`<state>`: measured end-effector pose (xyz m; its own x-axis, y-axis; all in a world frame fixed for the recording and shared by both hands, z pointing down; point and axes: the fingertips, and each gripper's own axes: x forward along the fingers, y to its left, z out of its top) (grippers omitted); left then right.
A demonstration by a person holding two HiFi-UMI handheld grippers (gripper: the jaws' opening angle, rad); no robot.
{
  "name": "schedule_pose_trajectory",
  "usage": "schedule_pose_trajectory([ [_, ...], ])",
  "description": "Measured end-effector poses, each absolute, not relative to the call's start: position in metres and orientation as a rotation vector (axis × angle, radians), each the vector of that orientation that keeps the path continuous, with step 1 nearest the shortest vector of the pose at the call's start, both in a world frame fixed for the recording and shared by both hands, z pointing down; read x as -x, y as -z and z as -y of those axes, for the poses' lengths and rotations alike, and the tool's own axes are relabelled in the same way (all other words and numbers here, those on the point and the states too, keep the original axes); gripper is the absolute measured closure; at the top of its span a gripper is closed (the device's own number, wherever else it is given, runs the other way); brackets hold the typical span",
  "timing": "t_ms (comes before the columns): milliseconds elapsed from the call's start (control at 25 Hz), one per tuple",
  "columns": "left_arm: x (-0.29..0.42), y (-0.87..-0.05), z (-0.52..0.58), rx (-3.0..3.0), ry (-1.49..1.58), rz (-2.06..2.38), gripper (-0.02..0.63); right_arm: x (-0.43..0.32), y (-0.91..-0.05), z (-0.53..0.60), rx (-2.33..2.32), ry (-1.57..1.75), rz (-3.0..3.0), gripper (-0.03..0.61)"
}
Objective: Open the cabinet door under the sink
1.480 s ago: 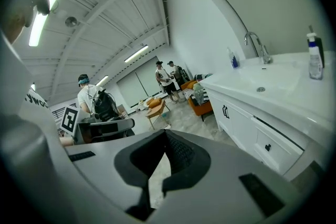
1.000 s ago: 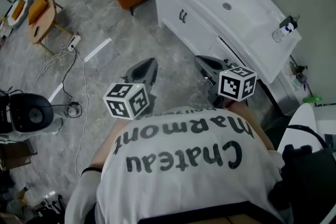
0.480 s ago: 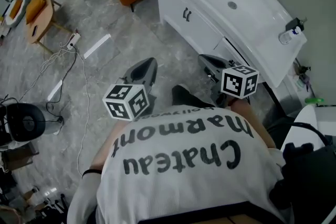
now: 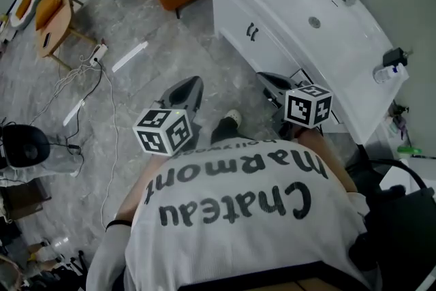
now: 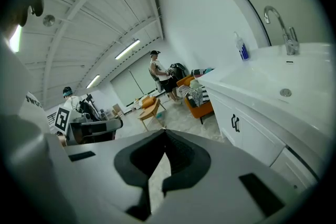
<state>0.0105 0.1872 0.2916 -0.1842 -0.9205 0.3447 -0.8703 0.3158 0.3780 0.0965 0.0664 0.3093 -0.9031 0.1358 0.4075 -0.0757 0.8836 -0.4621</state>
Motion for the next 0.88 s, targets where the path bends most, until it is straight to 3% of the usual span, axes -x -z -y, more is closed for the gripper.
schedule_pose_trajectory([
  [880,0.090,-0.317,-0.003,-1.906,-0.079,1.820,0.606,0.015,-0.351,0.083,-0.181,-0.822,2.661,0.571],
])
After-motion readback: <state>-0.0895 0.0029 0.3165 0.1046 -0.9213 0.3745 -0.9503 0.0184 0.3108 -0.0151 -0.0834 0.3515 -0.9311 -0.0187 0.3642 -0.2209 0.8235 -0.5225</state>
